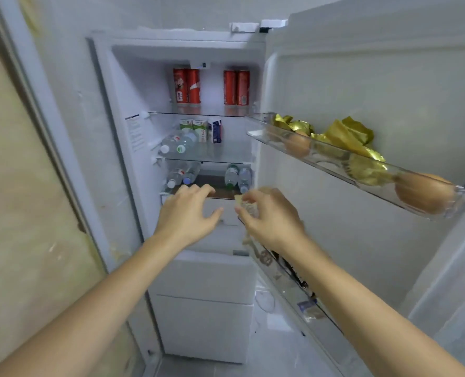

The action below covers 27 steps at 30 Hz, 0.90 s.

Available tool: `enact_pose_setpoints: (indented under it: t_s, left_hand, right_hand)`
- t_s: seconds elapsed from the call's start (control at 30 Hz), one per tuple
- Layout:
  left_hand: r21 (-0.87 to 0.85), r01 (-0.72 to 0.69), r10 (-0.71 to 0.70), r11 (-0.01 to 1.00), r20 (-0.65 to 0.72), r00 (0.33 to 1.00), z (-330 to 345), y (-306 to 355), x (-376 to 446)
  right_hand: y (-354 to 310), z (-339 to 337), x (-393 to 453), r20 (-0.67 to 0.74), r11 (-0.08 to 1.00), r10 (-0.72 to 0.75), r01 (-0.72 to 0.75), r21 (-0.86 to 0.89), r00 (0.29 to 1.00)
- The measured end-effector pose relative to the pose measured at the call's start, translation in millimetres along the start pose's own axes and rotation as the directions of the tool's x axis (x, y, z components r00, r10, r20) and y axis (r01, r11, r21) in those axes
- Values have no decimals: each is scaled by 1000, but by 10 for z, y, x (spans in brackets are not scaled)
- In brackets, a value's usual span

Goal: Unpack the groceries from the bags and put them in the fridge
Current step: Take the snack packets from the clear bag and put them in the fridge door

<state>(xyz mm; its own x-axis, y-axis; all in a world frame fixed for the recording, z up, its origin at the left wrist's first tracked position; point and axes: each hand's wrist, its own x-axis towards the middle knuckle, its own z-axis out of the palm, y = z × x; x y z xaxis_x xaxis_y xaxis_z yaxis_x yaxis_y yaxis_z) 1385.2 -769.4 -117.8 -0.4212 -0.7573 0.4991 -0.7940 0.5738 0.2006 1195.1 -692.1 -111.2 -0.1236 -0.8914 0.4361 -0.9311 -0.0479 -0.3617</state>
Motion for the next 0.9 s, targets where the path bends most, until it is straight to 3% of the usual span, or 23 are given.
enact_pose_setpoints:
  t_s: [0.2, 0.4, 0.67, 0.9]
  left_hand:
    - [284, 293, -271, 913, -117, 956, -863, -789, -819]
    - [428, 599, -484, 676, -355, 800, -1646, -878, -2141]
    - [515, 824, -688, 236, -511, 516, -2385, -222, -4372]
    - [346, 925, -763, -157, -638, 108, -2716, 690, -6298]
  right_hand:
    - [-886, 386, 306, -14, 950, -280, 279, 139, 960]
    - [-1963, 705, -41, 8, 734, -585, 525, 432, 811]
    - [-3366, 1020, -1700, -30, 299, -899, 662, 687, 436]
    - [-4251, 1012, -3498, -69, -17, -996, 607, 795, 64]
